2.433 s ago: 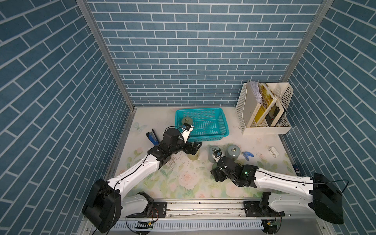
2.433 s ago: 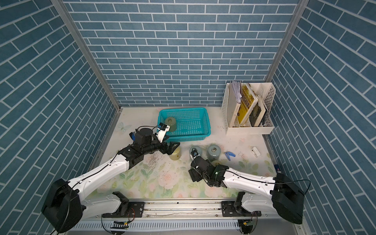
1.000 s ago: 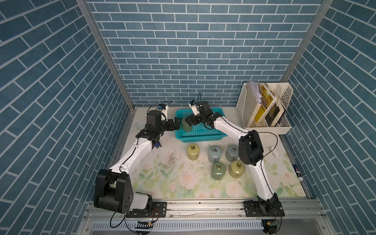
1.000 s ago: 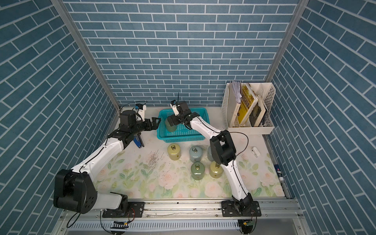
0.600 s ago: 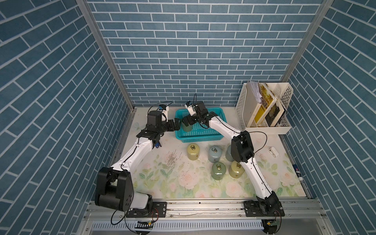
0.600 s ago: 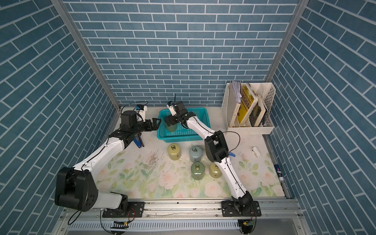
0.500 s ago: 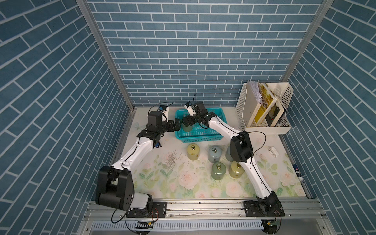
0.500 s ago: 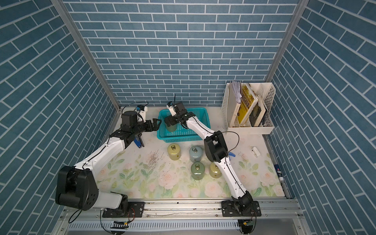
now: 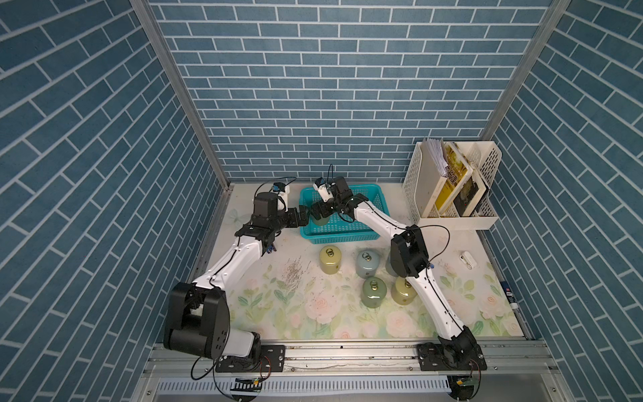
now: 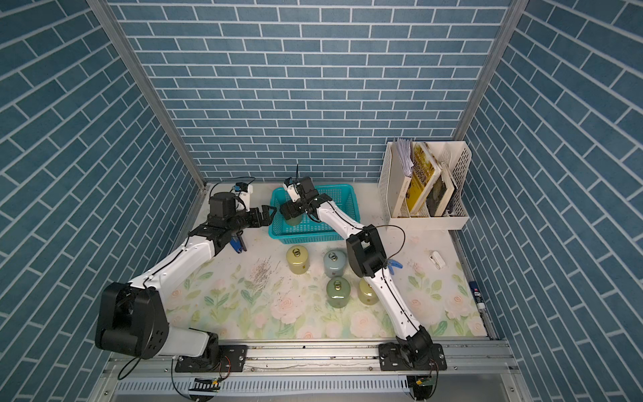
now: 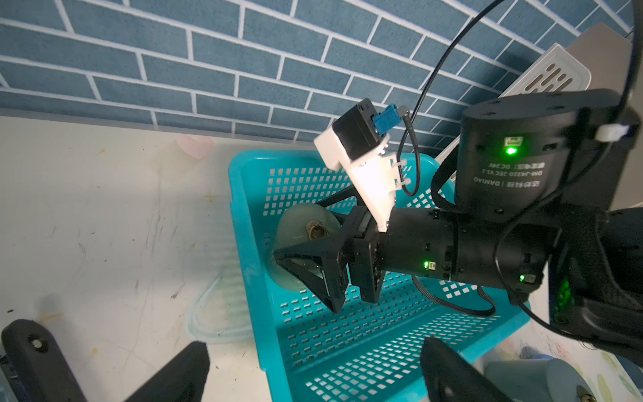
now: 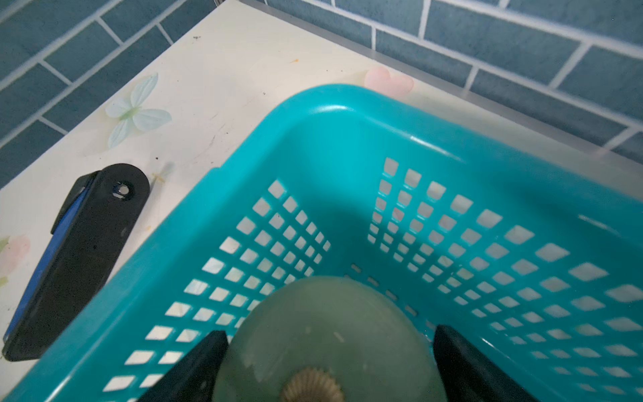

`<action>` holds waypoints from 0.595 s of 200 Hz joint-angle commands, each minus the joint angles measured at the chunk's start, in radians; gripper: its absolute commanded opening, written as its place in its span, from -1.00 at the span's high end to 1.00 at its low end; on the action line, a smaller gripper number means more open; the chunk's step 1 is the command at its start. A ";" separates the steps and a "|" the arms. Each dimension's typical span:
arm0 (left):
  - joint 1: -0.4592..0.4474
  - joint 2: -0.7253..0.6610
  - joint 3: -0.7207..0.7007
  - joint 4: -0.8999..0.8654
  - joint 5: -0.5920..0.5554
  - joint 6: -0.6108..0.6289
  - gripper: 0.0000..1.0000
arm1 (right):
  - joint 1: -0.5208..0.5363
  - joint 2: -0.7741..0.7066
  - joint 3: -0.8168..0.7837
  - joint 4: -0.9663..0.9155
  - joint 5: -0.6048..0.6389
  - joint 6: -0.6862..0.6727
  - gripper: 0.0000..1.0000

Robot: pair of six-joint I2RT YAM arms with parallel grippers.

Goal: Take the tea canister out of the basket
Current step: Pick up the tea canister from the basket.

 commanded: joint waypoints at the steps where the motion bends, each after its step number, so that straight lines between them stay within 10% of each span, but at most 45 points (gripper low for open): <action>1: 0.005 -0.007 -0.017 0.013 -0.002 -0.001 -1.00 | 0.007 0.021 -0.003 -0.007 0.009 -0.010 -0.86; 57: 0.005 -0.024 -0.033 0.015 -0.006 -0.004 -1.00 | 0.007 -0.029 -0.040 0.052 0.066 0.013 0.02; 92: 0.004 -0.032 -0.026 0.011 0.028 -0.009 -1.00 | 0.007 -0.170 -0.188 0.137 0.088 -0.002 0.98; 119: -0.016 -0.038 -0.019 0.008 0.071 0.013 -1.00 | 0.005 -0.306 -0.329 0.215 0.104 -0.011 1.00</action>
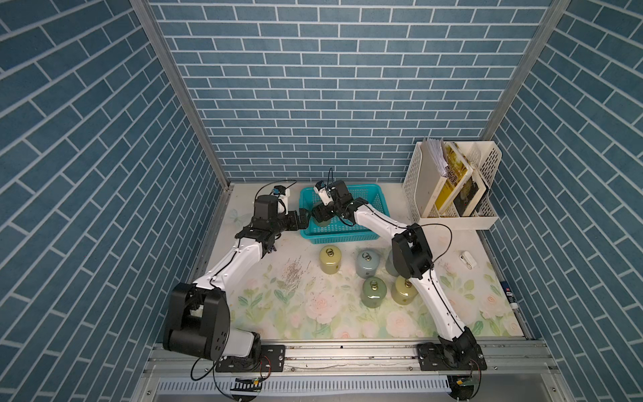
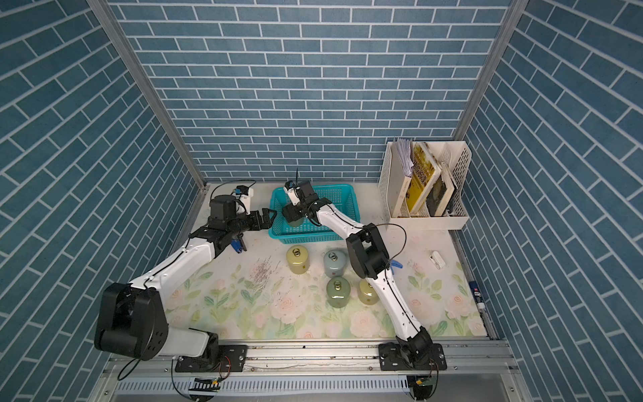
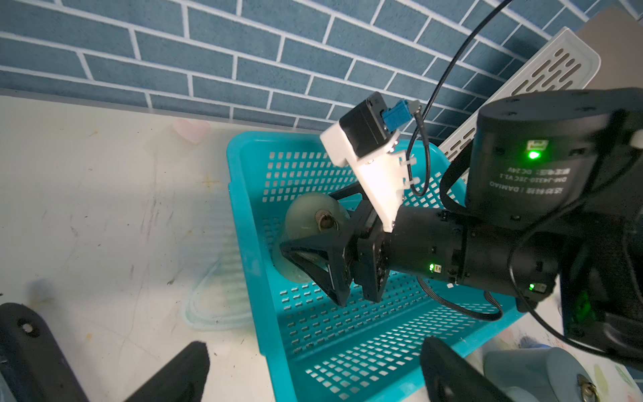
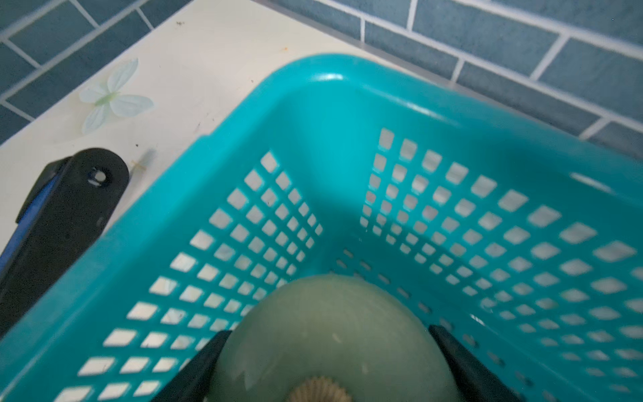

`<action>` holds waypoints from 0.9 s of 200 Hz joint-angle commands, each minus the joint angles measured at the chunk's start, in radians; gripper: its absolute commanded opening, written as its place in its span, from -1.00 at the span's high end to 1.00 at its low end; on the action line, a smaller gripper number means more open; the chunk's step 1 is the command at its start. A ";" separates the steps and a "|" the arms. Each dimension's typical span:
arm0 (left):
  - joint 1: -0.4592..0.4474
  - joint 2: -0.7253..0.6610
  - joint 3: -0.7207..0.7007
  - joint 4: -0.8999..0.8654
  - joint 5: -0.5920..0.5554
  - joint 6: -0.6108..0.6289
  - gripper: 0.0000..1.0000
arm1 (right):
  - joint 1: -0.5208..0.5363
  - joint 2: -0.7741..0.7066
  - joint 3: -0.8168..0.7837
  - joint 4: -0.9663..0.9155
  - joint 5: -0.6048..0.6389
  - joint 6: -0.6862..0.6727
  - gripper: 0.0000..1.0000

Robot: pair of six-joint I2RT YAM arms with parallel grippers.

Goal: Take the tea canister out of the basket
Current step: Pick up the tea canister from the basket, then place the tea canister at the center of the board.

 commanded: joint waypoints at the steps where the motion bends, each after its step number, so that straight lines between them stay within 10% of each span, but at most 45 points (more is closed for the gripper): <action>1: -0.016 -0.024 0.004 0.006 0.046 0.016 -1.00 | 0.000 -0.172 -0.085 0.109 0.028 -0.011 1.00; 108: -0.127 -0.177 -0.041 -0.005 0.152 0.089 -1.00 | 0.016 -0.756 -0.607 0.224 -0.043 -0.067 1.00; 180: -0.138 -0.324 -0.144 -0.057 0.176 0.074 -1.00 | 0.223 -1.089 -0.992 0.173 0.003 -0.107 1.00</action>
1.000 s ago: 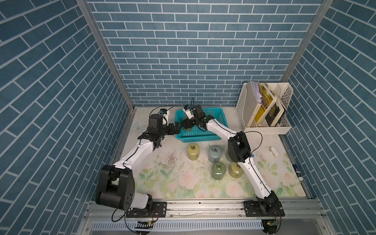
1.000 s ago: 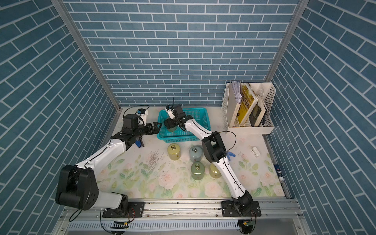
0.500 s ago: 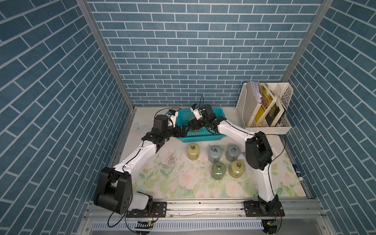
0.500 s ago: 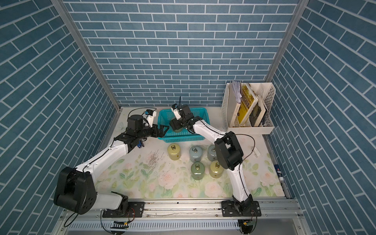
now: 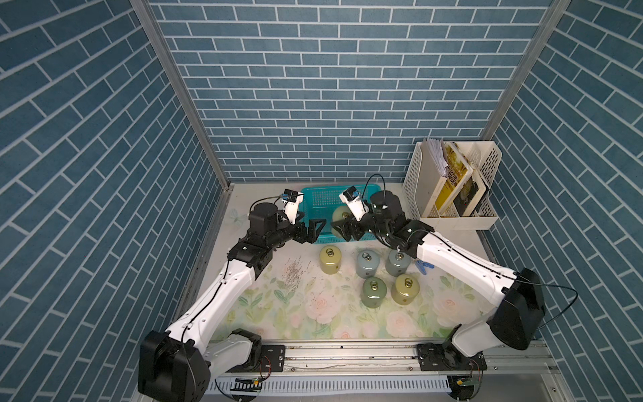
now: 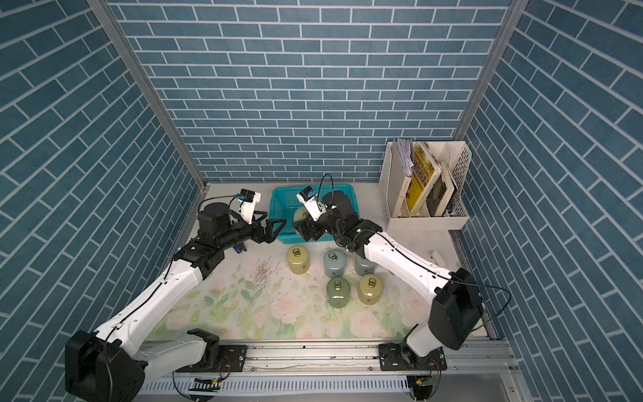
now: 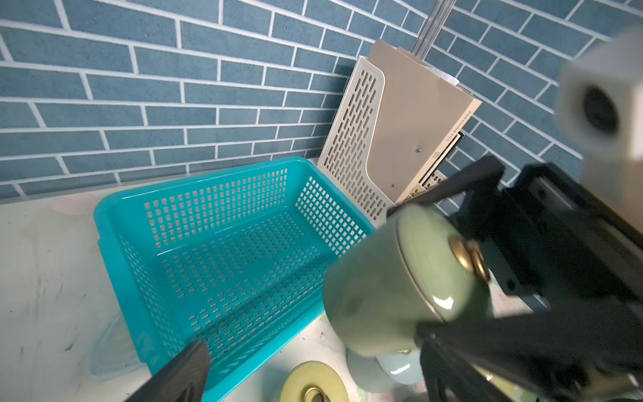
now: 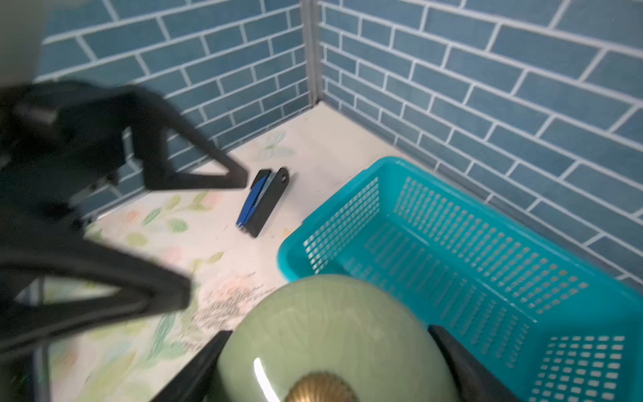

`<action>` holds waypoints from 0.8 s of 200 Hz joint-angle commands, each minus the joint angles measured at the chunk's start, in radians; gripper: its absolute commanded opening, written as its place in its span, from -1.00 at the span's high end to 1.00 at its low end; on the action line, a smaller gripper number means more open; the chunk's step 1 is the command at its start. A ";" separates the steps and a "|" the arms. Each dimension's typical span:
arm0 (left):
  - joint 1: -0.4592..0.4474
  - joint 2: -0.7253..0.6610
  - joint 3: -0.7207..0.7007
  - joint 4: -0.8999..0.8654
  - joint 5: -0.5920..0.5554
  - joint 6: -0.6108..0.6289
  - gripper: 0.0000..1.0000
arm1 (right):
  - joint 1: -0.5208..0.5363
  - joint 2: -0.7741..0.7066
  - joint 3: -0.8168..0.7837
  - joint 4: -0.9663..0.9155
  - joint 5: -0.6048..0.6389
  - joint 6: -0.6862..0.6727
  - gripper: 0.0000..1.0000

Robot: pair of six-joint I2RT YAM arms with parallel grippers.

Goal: Take the tea canister out of the basket
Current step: Place the tea canister at the center of the board.

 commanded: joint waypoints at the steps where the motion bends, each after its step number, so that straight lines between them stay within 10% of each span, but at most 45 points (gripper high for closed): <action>1: -0.012 -0.039 -0.063 -0.025 0.019 -0.008 -1.00 | 0.078 -0.081 -0.075 0.032 0.019 -0.023 1.00; 160: -0.040 -0.068 -0.219 0.075 -0.124 -0.065 -1.00 | 0.280 0.009 -0.422 0.326 0.224 0.150 1.00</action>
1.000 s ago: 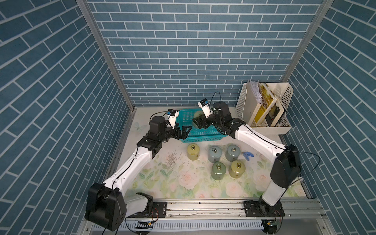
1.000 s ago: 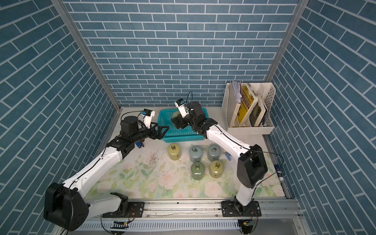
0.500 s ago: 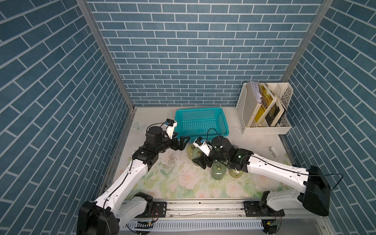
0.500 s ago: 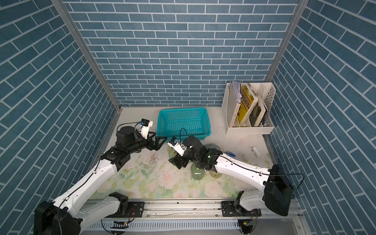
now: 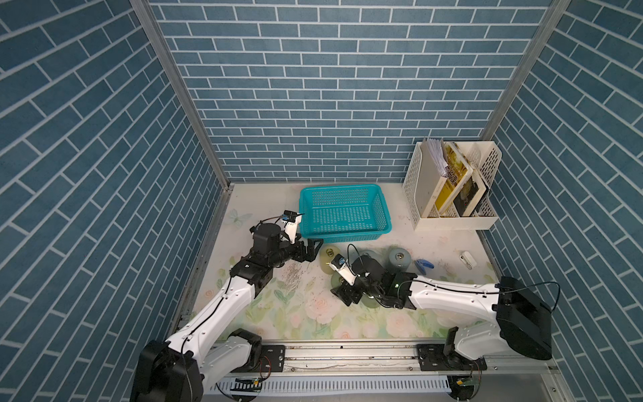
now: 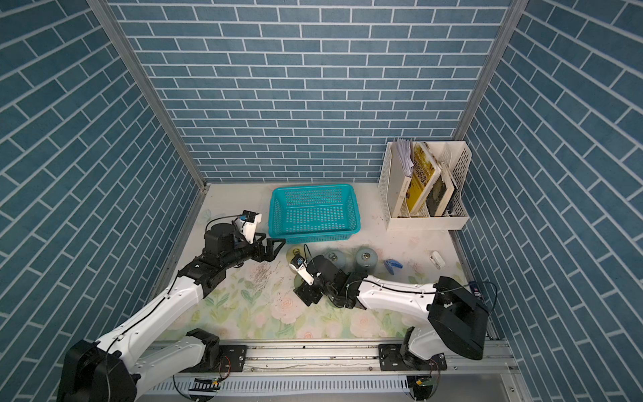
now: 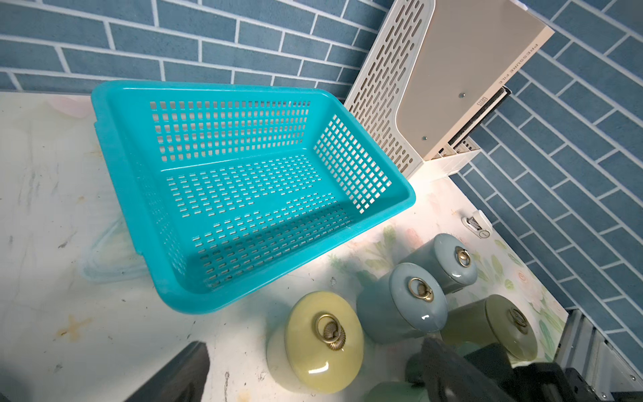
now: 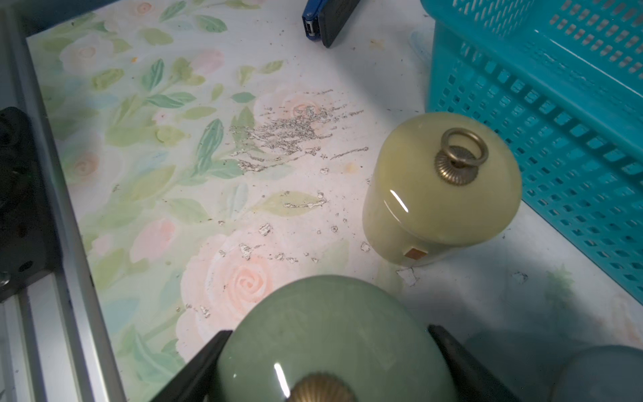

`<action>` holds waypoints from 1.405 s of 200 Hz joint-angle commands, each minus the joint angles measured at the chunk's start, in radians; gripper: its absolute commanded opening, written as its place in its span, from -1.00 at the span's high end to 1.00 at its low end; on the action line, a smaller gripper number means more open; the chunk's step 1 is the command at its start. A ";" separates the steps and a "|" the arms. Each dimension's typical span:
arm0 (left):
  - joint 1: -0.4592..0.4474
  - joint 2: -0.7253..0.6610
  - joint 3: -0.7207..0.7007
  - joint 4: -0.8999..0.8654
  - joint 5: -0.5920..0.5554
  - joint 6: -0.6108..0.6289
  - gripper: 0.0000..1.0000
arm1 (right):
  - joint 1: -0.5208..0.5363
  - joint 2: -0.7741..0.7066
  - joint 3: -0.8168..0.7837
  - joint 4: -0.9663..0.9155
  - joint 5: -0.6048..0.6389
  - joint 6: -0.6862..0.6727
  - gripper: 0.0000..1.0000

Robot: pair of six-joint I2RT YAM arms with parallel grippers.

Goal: Take the tea canister out of the basket
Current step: Place the tea canister at the center of the board.

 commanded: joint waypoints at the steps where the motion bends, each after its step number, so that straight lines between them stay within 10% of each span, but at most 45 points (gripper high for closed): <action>1: -0.005 0.008 -0.009 0.031 -0.026 -0.001 -1.00 | 0.010 0.021 0.020 0.149 0.021 0.030 1.00; 67: -0.008 0.010 -0.017 0.034 -0.046 0.004 -1.00 | 0.027 0.117 0.053 0.182 -0.003 0.038 1.00; 129: -0.009 0.002 -0.026 0.036 -0.097 0.001 -1.00 | 0.029 0.109 0.021 0.203 0.010 0.066 -0.99; 213: -0.008 0.058 0.021 0.138 -0.374 -0.059 -1.00 | -0.002 -0.060 0.062 0.145 0.113 0.024 -1.00; 281: 0.055 0.179 0.099 0.266 -0.657 0.003 -1.00 | -0.419 -0.406 0.011 0.044 0.357 0.007 -1.00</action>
